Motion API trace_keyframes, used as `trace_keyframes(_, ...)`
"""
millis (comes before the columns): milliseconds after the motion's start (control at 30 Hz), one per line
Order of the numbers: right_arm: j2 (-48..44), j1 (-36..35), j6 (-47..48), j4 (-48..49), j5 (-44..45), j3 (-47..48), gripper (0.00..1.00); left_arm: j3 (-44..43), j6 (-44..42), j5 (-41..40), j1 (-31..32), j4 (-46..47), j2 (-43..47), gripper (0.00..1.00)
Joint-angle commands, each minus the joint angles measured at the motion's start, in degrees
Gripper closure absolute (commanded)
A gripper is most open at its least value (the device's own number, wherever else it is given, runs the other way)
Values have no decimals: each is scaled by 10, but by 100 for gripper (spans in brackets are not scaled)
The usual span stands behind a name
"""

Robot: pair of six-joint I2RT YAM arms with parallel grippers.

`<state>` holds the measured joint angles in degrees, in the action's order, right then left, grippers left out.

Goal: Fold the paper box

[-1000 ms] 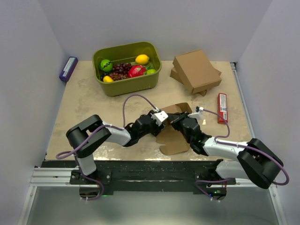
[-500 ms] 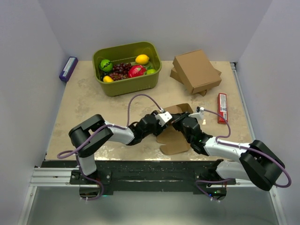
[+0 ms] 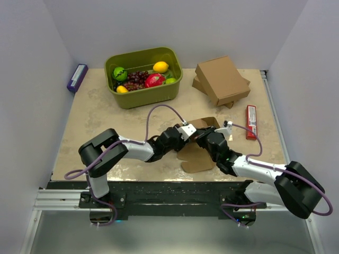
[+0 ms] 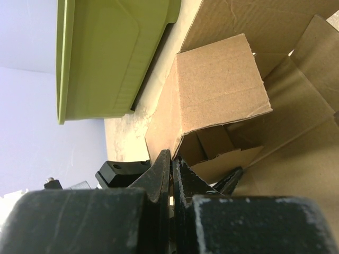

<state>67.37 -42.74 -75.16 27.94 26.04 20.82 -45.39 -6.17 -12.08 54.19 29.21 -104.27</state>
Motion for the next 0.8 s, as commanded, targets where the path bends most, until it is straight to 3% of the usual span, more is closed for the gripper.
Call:
trace_keyframes(0,12,-2,-3,-5,22,-19,100,-30,33,-19,2,9,-1,45)
trace_keyframes(200,21,-2,-8,-2,33,-23,100,-8,48,16,3,33,20,26)
trace_keyframes(367,18,-3,-10,-7,39,-19,100,17,52,46,3,56,43,17)
trace_keyframes(567,9,-3,-10,-13,44,-19,100,51,57,79,2,75,80,13)
trace_keyframes(767,0,-2,-11,-16,45,-20,100,91,129,75,-4,109,105,15)
